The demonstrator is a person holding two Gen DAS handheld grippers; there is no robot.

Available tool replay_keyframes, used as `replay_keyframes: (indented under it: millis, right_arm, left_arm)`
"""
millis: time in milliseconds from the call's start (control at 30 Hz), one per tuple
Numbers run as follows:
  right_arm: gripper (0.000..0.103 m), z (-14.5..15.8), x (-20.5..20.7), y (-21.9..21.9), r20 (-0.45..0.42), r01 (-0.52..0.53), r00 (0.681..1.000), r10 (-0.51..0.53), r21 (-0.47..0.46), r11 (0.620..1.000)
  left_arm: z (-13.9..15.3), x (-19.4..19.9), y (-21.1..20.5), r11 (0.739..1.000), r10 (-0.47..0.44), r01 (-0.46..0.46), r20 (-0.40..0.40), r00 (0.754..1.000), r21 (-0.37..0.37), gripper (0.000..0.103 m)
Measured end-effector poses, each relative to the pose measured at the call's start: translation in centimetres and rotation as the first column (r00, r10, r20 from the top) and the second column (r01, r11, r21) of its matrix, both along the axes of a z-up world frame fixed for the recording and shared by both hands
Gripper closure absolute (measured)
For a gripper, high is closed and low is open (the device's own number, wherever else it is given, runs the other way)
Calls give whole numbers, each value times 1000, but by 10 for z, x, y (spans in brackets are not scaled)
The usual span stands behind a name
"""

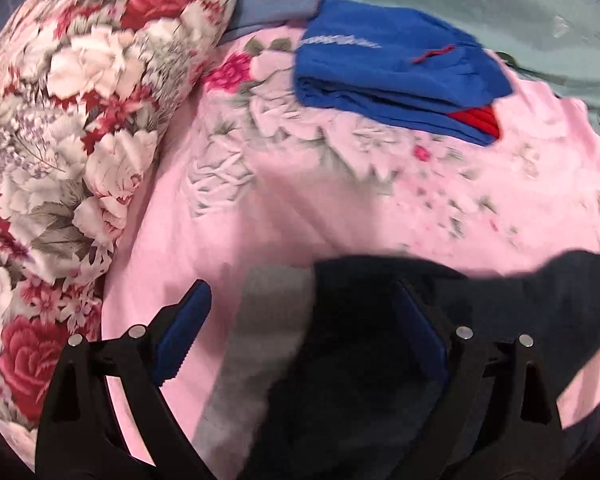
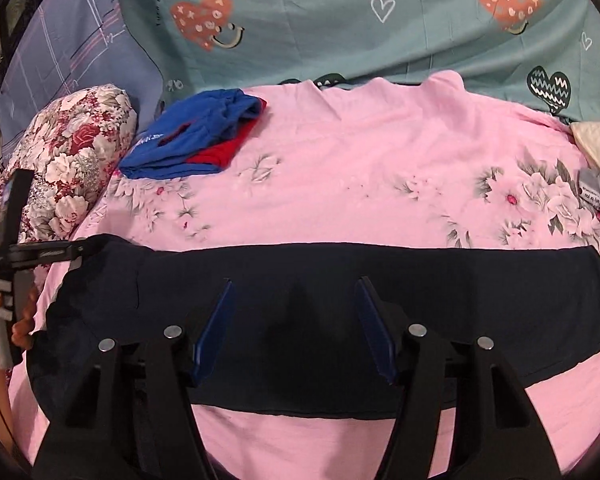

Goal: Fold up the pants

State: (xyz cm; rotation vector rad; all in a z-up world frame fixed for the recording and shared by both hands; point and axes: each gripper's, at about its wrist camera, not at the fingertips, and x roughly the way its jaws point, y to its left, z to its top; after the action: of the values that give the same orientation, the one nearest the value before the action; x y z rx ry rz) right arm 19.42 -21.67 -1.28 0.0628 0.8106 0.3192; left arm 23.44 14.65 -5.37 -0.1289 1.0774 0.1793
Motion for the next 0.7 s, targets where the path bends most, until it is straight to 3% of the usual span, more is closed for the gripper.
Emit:
replay_keyframes:
  millis: [167,267,400,467,600,700]
  right_arm:
    - [40,-1,-8,-19,-14,20,1000,-20,25,999]
    - [40,-5,-7,-26,-23,32,999,-31,37,999]
    - [40,-11,-9,-27,-31,39,999,-37,52,998]
    - [40,-14,-10,-27,-44,40,998,-38,64,997]
    - [40,-15,-10,-35,-27,63,998,-62,39,997]
    - [40,-20,0,-51,-34,112,993,-111,37,993]
  left_arm:
    - [-5,-3,20,997,29,-30,-12,1000,-64,12]
    - [-14,1,15,994,-16,11,-49,999,-109,52]
    - [-12,8,0,996,-51,47,-53,997,-78,71]
    - [-6,6,0,998,-14,11,-45,999,-69,72]
    - [43,-13,-1,998,70,-70,124,990,-2,72]
    - [53,-13,-3,992,101,-112,156,983,63,72]
